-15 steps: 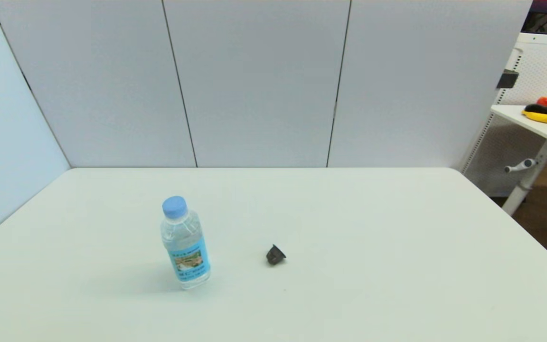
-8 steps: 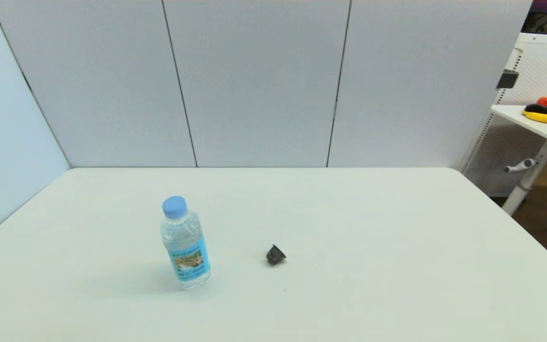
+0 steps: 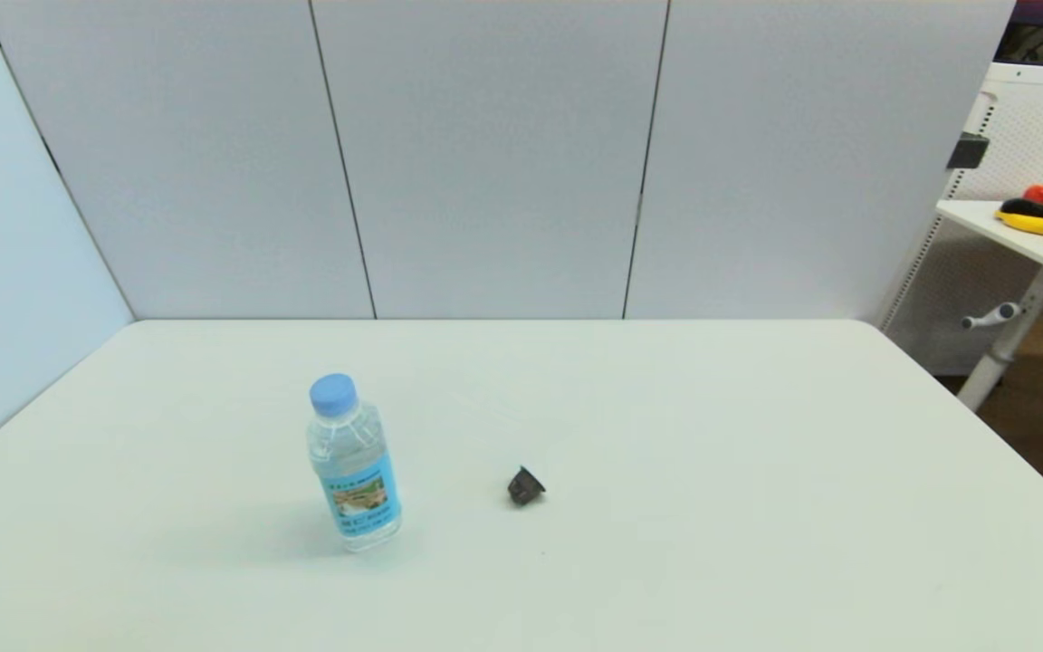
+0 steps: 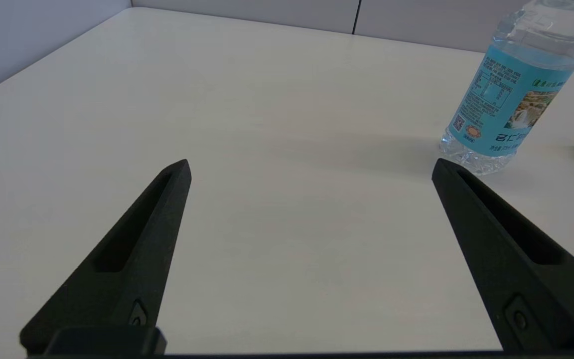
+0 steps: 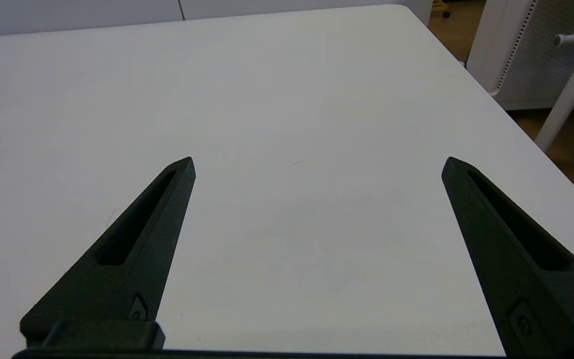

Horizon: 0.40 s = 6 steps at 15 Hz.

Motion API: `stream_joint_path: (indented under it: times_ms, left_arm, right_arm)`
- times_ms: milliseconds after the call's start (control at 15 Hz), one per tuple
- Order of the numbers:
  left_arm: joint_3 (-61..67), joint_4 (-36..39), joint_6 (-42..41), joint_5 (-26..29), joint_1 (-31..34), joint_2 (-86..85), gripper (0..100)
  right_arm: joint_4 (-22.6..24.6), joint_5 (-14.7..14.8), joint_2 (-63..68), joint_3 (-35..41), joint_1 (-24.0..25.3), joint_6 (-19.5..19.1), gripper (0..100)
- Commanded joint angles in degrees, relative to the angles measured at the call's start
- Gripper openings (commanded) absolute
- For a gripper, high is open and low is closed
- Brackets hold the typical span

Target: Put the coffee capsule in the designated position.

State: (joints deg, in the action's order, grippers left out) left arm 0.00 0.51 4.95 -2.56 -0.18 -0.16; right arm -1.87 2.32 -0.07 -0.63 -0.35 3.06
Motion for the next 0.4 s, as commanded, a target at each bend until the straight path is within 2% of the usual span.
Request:
stream_joint_path:
  times_ms: [67, 200, 400]
  left_arm:
    - [0.0, 0.02, 0.06, 0.01, 0.01, 0.07, 100]
    - [0.0, 0.02, 0.06, 0.01, 0.01, 0.07, 100]
    - [0.0, 0.02, 0.06, 0.01, 0.01, 0.07, 100]
  right_arm:
    - [-0.6, -0.47, 0.07, -0.16, 0.0, -0.86, 100]
    - [0.02, -1.17, 0.07, 0.02, 0.0, -3.15, 100]
    - [0.02, -0.47, 0.07, 0.02, 0.0, 0.19, 100]
